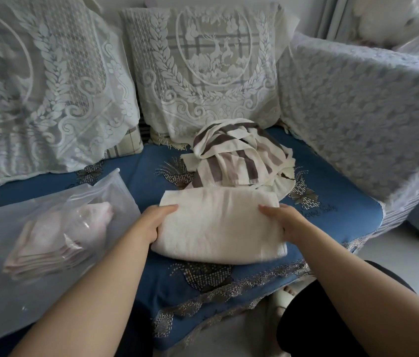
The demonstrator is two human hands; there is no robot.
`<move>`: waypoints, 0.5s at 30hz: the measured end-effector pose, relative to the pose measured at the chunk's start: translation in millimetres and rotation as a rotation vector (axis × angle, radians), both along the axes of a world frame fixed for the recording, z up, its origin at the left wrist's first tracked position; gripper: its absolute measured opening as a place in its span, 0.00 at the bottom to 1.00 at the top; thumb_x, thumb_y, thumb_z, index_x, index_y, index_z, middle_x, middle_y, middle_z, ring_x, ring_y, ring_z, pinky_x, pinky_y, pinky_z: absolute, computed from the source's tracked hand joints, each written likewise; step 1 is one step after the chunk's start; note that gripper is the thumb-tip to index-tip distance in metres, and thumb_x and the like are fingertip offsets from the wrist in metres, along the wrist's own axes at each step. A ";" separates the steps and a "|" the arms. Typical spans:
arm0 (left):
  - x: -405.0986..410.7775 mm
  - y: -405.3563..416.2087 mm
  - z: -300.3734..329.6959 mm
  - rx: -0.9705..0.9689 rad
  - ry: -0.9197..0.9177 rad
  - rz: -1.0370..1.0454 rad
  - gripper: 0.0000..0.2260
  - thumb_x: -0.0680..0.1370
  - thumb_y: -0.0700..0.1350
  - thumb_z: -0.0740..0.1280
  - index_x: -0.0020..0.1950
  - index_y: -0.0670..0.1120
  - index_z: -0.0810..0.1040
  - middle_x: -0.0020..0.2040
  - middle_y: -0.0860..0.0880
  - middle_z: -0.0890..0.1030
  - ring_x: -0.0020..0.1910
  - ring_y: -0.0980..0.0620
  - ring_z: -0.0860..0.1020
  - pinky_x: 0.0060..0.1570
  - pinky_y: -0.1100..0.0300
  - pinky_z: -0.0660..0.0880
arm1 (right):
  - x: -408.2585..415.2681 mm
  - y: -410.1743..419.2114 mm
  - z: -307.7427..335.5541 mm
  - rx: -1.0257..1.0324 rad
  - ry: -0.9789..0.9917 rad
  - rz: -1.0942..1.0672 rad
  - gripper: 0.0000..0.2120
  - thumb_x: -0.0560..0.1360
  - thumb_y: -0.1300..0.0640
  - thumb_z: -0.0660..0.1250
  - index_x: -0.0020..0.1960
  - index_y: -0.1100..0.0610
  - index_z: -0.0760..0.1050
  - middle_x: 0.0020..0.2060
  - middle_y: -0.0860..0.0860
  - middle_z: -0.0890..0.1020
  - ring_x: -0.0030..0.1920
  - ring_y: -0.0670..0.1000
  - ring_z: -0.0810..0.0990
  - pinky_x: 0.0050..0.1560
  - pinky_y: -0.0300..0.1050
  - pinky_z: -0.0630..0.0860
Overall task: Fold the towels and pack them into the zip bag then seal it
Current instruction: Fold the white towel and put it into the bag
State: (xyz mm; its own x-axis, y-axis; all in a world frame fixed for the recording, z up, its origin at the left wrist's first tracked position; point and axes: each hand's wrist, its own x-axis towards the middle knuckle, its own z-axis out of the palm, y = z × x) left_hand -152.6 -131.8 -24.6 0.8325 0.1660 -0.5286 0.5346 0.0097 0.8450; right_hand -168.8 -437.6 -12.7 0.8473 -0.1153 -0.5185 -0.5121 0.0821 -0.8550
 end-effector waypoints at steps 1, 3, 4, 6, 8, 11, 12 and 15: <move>-0.3 -2.3 4.8 0.002 -0.080 0.034 0.11 0.74 0.44 0.71 0.55 0.42 0.77 0.55 0.42 0.82 0.52 0.44 0.80 0.58 0.47 0.75 | 0.8 -0.8 2.8 0.018 -0.059 -0.007 0.14 0.75 0.60 0.70 0.58 0.62 0.75 0.45 0.57 0.82 0.42 0.58 0.80 0.41 0.53 0.78; -4.2 -7.8 17.3 0.005 -0.271 0.113 0.11 0.75 0.43 0.70 0.57 0.46 0.76 0.54 0.45 0.82 0.51 0.46 0.80 0.54 0.50 0.76 | 1.0 -4.0 11.1 0.049 -0.169 -0.043 0.10 0.74 0.60 0.70 0.55 0.58 0.77 0.52 0.59 0.82 0.46 0.59 0.80 0.49 0.59 0.79; -7.0 -10.4 23.9 -0.013 -0.352 0.140 0.12 0.76 0.42 0.69 0.58 0.46 0.76 0.53 0.46 0.82 0.51 0.47 0.80 0.52 0.52 0.76 | -0.1 -5.5 17.2 0.065 -0.216 -0.057 0.08 0.74 0.60 0.70 0.53 0.56 0.77 0.54 0.60 0.81 0.48 0.59 0.80 0.52 0.60 0.78; -13.7 -13.1 36.6 -0.050 -0.475 0.162 0.11 0.76 0.40 0.68 0.58 0.47 0.77 0.51 0.48 0.82 0.51 0.49 0.80 0.50 0.54 0.76 | -2.9 -9.4 28.4 0.061 -0.317 -0.091 0.09 0.74 0.61 0.70 0.52 0.56 0.75 0.56 0.60 0.80 0.47 0.56 0.80 0.49 0.57 0.79; -20.5 -12.0 47.9 -0.029 -0.569 0.158 0.08 0.75 0.41 0.69 0.53 0.51 0.78 0.52 0.48 0.82 0.53 0.48 0.80 0.54 0.52 0.76 | -7.3 -14.4 41.3 0.014 -0.449 -0.119 0.17 0.74 0.64 0.69 0.59 0.57 0.68 0.54 0.59 0.78 0.45 0.52 0.80 0.41 0.48 0.78; -30.7 -5.8 63.0 0.102 -0.645 0.156 0.05 0.75 0.46 0.70 0.50 0.54 0.78 0.51 0.48 0.82 0.54 0.46 0.80 0.56 0.49 0.76 | -12.2 -30.5 53.1 -0.039 -0.590 0.023 0.36 0.74 0.65 0.69 0.71 0.39 0.57 0.53 0.53 0.79 0.50 0.50 0.80 0.42 0.40 0.78; -34.2 -3.9 68.3 0.147 -0.665 0.162 0.06 0.75 0.47 0.70 0.51 0.52 0.78 0.50 0.48 0.82 0.54 0.45 0.80 0.56 0.47 0.76 | -14.6 -34.8 56.8 -0.100 -0.616 0.091 0.39 0.74 0.65 0.69 0.71 0.34 0.55 0.53 0.51 0.78 0.50 0.49 0.80 0.42 0.37 0.78; -45.3 -0.9 79.3 0.178 -0.756 0.141 0.16 0.76 0.40 0.69 0.62 0.50 0.71 0.46 0.50 0.80 0.48 0.53 0.79 0.57 0.52 0.75 | -22.3 -40.3 66.1 -0.470 -0.644 0.223 0.33 0.74 0.62 0.70 0.68 0.34 0.63 0.51 0.46 0.76 0.47 0.48 0.77 0.42 0.36 0.76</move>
